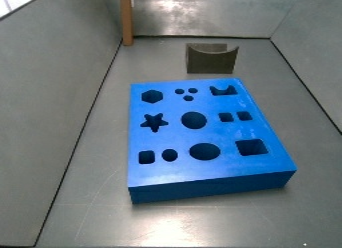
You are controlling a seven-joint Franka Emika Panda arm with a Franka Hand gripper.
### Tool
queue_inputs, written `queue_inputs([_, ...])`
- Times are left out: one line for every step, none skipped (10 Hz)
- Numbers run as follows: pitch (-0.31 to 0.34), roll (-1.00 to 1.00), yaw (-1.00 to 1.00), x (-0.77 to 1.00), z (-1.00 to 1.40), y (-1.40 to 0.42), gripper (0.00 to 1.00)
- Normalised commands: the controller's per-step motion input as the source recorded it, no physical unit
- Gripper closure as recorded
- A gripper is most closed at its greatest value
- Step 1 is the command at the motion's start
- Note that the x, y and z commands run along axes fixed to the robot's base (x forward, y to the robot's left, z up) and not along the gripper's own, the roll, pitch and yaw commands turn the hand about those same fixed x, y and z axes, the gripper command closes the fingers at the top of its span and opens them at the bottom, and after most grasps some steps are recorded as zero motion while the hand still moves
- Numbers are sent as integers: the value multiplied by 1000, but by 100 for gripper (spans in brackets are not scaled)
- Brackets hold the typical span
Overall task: Pick up the arch object. Move up. Move to above the board. Insert the arch object.
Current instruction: Pick up the arch object.
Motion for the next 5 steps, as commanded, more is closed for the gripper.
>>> queue_inputs([0, 0, 0, 0, 0, 0, 100])
queue_inputs([0, 0, 0, 0, 0, 0, 100])
queue_inputs([0, 0, 0, 0, 0, 0, 100])
queue_inputs([0, 0, 0, 0, 0, 0, 100])
queue_inputs([0, 0, 0, 0, 0, 0, 100])
